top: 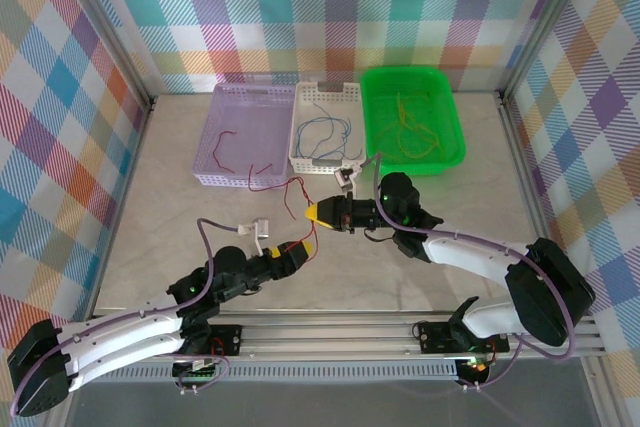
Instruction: Untangle the cables
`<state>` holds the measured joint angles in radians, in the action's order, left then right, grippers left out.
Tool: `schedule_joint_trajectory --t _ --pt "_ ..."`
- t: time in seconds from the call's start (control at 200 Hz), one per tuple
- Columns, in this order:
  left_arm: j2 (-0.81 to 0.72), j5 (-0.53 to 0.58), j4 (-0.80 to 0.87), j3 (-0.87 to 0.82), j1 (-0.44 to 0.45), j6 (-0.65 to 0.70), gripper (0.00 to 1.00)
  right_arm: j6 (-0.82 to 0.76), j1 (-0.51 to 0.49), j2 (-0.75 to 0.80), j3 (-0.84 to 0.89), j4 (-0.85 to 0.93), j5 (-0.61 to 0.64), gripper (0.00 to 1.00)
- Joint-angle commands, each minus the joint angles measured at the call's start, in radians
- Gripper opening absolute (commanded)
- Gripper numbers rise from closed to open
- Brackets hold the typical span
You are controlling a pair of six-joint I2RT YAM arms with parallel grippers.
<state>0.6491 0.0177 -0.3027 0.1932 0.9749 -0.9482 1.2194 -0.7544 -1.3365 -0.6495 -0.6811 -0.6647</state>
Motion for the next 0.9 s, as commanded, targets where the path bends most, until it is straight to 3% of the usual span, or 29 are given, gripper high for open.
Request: schedule_joint_trajectory --t 0.0,0.37,0.48,0.585,0.895 --pt "-0.055 -0.043 -0.084 0.007 0.010 0.054 0.89 0.009 -0.006 0.000 -0.042 -0.048 -0.028 0.00" --pt "-0.028 -0.124 -0.124 -0.001 0.010 0.070 0.89 0.038 -0.025 -0.055 -0.103 -0.037 -0.047 0.00" --pt "-0.011 -0.134 -0.104 0.016 0.011 0.091 0.85 0.031 -0.032 -0.064 -0.126 -0.018 -0.055 0.00" --pt "-0.012 -0.132 -0.094 0.021 0.012 0.104 0.73 0.027 -0.033 -0.067 -0.132 -0.008 -0.052 0.00" --pt "-0.053 -0.107 -0.082 0.005 0.011 0.105 0.09 0.032 -0.039 -0.094 -0.120 -0.012 -0.052 0.00"
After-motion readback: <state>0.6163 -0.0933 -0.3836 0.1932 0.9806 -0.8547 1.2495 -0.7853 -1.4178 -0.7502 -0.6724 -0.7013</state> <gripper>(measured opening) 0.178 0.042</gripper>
